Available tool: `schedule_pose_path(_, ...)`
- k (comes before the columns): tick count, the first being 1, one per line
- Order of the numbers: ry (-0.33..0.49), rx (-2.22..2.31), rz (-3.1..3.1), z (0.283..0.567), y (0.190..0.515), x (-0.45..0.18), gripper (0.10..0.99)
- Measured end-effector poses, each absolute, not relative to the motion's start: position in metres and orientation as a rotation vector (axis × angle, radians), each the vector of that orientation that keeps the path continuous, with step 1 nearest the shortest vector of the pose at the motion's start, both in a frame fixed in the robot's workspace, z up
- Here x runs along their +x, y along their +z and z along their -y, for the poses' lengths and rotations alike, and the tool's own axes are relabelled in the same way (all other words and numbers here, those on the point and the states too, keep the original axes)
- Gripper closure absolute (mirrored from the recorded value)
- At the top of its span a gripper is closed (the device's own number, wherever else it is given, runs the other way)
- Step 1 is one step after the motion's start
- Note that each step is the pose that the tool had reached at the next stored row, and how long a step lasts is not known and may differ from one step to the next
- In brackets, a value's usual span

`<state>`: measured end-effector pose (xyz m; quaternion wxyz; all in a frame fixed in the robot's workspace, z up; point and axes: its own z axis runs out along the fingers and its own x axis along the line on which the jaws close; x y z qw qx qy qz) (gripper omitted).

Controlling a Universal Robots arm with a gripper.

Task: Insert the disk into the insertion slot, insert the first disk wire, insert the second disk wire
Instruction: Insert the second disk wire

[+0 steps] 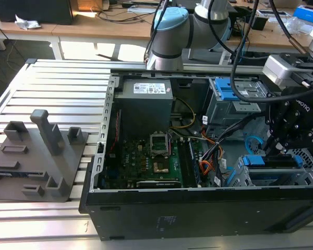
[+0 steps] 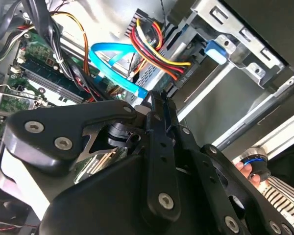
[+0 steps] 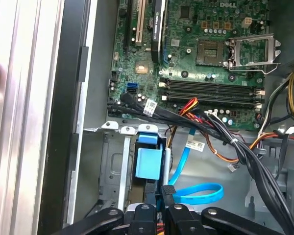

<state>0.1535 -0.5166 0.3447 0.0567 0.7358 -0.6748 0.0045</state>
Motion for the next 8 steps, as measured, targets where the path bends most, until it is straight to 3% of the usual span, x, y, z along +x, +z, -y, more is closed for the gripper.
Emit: schedule_pose_path(8, -0.001, 2.235, 2.058, 0.5199, 0.3422, 0.1641, 0.922)
